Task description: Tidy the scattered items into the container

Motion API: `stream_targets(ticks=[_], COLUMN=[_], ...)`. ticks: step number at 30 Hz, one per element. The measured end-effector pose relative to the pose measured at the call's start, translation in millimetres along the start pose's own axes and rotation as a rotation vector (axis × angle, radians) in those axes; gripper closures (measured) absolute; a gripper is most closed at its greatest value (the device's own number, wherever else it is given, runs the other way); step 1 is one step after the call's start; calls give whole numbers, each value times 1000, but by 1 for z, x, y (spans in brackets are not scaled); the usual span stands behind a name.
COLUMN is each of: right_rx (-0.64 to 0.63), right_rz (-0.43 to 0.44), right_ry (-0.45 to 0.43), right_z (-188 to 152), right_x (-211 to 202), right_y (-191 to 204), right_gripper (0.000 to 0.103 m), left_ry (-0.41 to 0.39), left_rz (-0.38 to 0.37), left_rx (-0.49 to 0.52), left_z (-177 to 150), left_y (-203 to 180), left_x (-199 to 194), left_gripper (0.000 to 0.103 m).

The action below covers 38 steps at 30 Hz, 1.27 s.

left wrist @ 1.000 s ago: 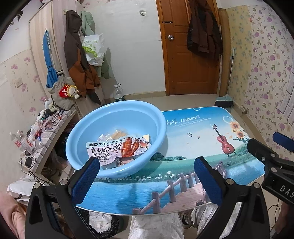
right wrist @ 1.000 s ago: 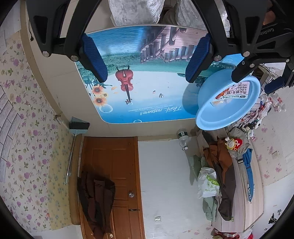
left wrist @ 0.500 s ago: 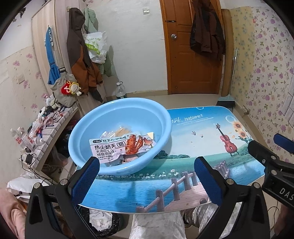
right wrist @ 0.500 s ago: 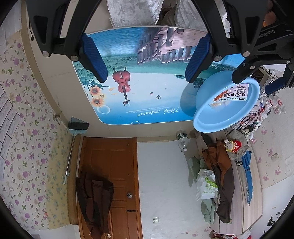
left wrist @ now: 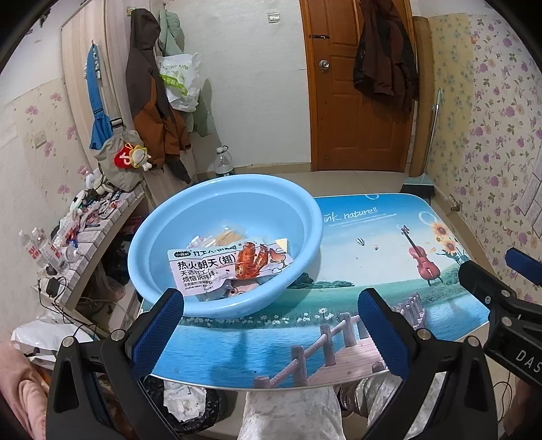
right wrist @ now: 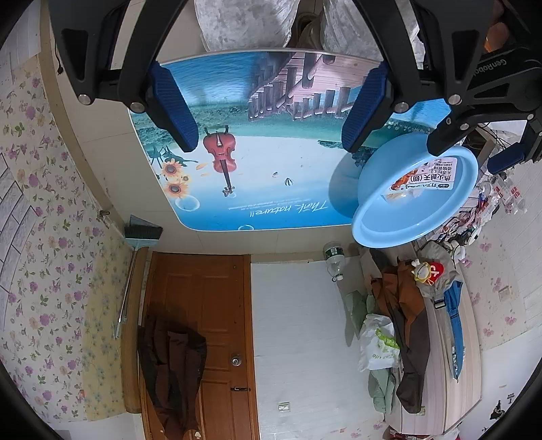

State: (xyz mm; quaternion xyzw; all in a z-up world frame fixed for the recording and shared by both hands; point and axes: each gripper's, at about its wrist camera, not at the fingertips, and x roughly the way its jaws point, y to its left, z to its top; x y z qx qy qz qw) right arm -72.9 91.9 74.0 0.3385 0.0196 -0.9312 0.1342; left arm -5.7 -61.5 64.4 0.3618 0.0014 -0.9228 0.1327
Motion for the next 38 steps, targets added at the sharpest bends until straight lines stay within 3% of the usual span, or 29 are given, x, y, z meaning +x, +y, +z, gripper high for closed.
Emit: stream_targets(ticks=[38], right_rx=[1], right_rz=[3], right_ry=[10], right_z=[-5], right_x=[-2], right_y=[-4], right_gripper=[15], left_ry=[-13], left_rz=[-21], left_rx=[14], left_z=[-2], left_y=[-6], left_x=[-4], left_gripper=[0])
